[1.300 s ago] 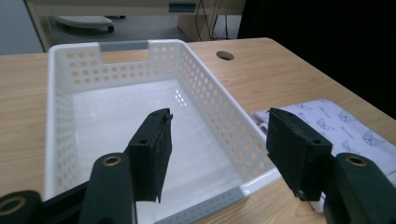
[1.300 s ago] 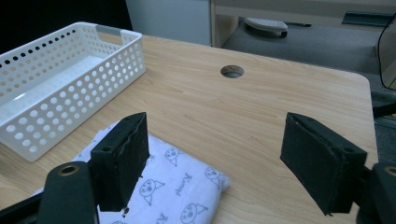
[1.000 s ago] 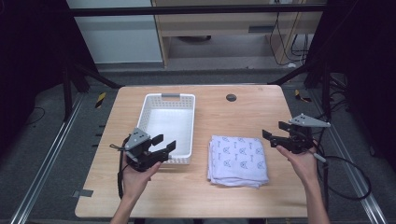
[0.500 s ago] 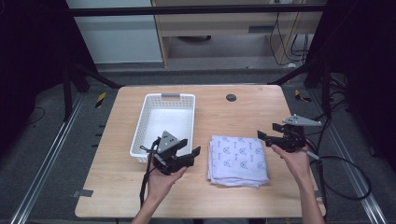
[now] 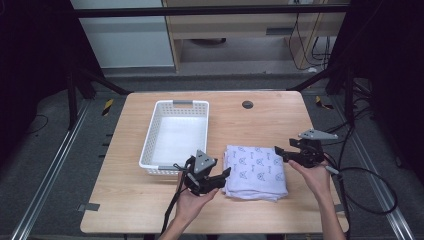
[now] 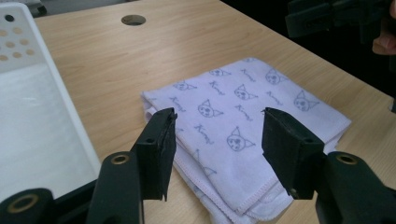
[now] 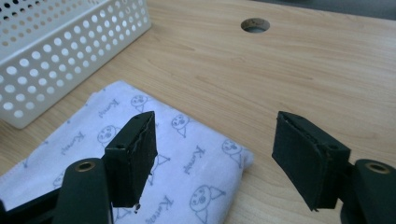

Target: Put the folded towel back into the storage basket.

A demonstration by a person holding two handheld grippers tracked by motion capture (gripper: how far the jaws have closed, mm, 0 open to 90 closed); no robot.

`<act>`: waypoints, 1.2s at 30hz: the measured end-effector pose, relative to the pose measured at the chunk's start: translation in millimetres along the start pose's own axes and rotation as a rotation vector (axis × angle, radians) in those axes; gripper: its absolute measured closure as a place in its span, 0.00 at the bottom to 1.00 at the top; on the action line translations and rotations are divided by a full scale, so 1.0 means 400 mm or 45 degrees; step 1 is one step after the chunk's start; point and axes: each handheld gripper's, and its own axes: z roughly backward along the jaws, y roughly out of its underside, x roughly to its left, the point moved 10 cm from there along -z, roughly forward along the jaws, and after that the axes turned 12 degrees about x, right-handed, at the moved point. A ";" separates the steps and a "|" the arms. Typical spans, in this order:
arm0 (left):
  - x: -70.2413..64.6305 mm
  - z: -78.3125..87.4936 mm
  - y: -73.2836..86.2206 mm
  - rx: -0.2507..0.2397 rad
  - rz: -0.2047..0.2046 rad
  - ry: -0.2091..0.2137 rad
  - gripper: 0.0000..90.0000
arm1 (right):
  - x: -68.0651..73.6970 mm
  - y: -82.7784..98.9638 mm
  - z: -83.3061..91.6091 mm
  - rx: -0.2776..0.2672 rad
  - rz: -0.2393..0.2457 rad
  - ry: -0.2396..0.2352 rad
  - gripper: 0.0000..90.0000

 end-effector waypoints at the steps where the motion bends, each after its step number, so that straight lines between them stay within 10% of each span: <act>1: -0.005 -0.003 0.002 0.002 0.005 0.011 0.49 | -0.001 0.001 -0.004 0.006 0.006 0.006 0.34; 13: -0.043 -0.054 0.055 0.076 0.000 -0.020 0.52 | -0.003 0.041 -0.044 0.079 -0.012 0.019 0.38; 36: -0.007 -0.183 0.135 0.200 0.154 -0.035 0.48 | -0.015 0.083 -0.125 0.140 -0.040 0.000 0.45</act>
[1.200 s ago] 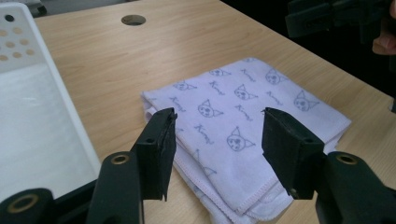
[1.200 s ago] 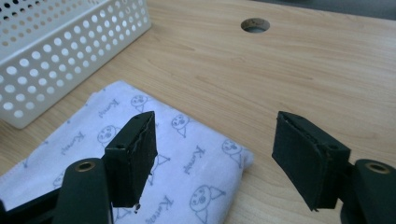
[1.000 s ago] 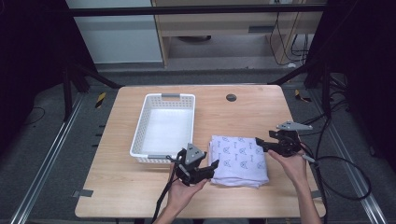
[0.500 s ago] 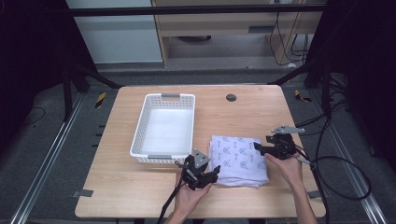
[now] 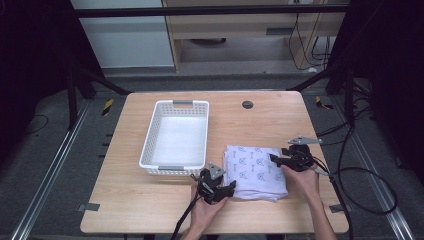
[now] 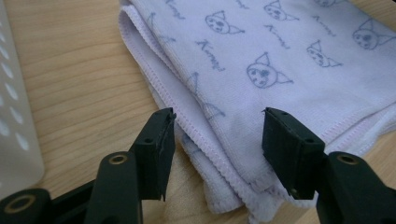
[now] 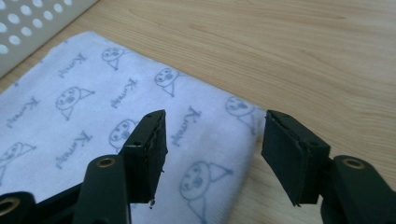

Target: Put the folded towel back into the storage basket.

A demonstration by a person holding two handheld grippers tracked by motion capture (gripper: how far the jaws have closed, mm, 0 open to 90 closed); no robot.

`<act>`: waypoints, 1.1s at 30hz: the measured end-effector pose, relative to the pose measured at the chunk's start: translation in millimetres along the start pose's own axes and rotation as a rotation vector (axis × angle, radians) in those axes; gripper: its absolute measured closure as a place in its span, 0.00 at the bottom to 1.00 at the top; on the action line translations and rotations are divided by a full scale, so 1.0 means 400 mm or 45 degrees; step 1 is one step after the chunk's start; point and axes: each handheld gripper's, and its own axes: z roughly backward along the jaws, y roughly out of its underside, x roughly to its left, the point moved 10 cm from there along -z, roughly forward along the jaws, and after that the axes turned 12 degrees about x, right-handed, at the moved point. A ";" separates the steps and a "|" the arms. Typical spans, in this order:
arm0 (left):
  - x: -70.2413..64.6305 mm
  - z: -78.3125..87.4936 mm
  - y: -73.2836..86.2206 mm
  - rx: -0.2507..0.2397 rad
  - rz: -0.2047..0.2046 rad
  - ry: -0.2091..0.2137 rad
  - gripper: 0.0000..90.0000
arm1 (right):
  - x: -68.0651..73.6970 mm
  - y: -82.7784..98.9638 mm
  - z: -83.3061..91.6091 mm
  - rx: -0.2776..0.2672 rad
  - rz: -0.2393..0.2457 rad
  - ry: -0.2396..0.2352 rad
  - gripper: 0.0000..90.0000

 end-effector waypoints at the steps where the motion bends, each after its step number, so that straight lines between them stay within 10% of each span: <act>1: 0.002 -0.004 0.000 0.011 -0.012 -0.012 0.48 | 0.006 0.000 -0.005 -0.001 -0.019 -0.024 0.46; 15: 0.006 -0.030 0.006 0.042 0.009 0.003 0.45 | 0.008 0.030 -0.057 0.097 -0.054 -0.008 0.48; 33: -0.023 -0.025 0.003 0.075 0.100 0.071 0.81 | 0.015 0.034 -0.052 0.111 -0.183 -0.111 0.77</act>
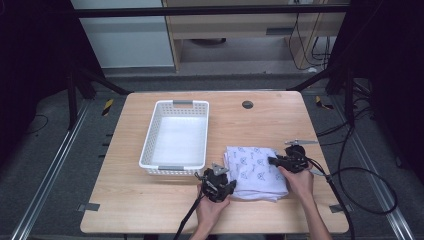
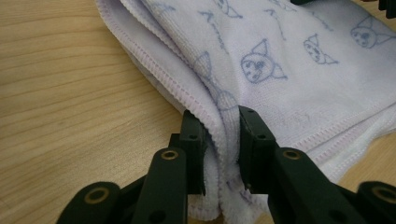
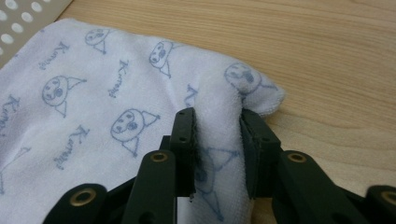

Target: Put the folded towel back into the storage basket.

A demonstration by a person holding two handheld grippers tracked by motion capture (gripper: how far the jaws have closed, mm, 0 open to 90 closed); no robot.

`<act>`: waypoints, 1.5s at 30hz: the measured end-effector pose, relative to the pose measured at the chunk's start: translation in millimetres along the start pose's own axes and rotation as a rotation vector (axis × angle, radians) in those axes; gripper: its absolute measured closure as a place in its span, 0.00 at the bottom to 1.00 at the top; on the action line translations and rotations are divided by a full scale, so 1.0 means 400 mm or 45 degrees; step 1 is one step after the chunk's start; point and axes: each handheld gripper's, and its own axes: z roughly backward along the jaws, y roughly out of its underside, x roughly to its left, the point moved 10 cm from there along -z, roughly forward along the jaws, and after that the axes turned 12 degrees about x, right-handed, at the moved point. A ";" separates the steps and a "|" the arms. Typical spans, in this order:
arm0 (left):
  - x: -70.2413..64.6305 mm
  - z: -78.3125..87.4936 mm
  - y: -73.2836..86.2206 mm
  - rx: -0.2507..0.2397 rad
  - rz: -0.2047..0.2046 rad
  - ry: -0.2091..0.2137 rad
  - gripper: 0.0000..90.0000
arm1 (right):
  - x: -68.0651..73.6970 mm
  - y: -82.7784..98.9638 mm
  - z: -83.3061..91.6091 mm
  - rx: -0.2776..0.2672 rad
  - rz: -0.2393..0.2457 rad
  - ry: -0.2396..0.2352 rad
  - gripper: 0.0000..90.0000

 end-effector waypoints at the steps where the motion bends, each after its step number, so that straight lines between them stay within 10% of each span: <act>1: 0.000 0.000 0.000 0.000 0.000 0.000 0.82 | 0.000 0.000 0.000 0.000 0.000 0.000 0.77; 8: -0.005 0.018 -0.002 -0.028 -0.022 0.002 0.84 | 0.017 -0.003 0.024 0.022 0.072 0.077 0.80; 28: -0.073 0.174 -0.066 -0.164 -0.193 0.039 0.84 | 0.087 -0.042 0.190 -0.183 0.142 0.034 0.81; 45: -0.054 0.281 -0.106 -0.242 -0.261 0.005 0.84 | 0.163 -0.095 0.268 -0.296 0.174 0.067 0.81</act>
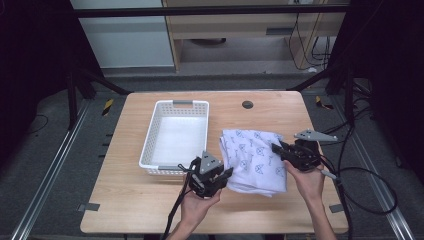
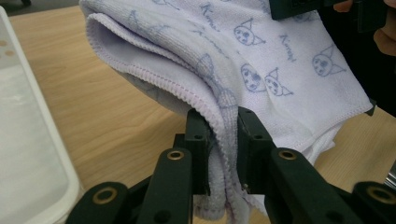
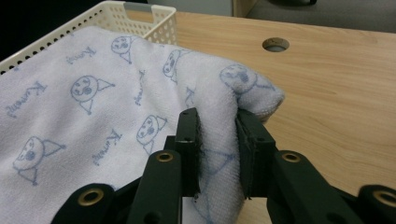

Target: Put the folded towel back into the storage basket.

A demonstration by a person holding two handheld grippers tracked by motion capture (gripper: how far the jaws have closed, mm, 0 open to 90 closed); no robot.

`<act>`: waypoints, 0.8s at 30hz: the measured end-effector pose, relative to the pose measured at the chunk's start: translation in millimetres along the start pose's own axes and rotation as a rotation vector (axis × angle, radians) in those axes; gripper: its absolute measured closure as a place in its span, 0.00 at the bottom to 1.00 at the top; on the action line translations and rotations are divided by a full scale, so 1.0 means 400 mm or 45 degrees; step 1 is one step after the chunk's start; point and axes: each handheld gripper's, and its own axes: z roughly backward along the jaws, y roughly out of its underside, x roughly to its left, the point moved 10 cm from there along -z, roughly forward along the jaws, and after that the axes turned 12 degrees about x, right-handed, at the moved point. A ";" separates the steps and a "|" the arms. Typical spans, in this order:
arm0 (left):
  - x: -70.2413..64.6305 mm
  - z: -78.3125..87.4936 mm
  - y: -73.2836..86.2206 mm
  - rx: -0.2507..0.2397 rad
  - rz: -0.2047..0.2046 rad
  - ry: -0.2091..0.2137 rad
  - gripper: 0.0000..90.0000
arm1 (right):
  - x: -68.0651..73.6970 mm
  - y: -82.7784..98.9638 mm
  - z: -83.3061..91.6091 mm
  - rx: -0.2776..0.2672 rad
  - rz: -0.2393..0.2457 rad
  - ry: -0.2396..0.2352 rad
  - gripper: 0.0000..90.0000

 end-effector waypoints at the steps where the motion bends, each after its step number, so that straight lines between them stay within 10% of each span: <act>1: 0.007 0.007 -0.005 -0.003 -0.007 -0.009 0.84 | 0.009 -0.015 0.003 -0.014 0.007 0.007 0.80; 24: 0.124 0.117 -0.041 -0.114 0.047 -0.043 0.84 | 0.128 -0.149 -0.023 -0.097 0.065 0.031 0.80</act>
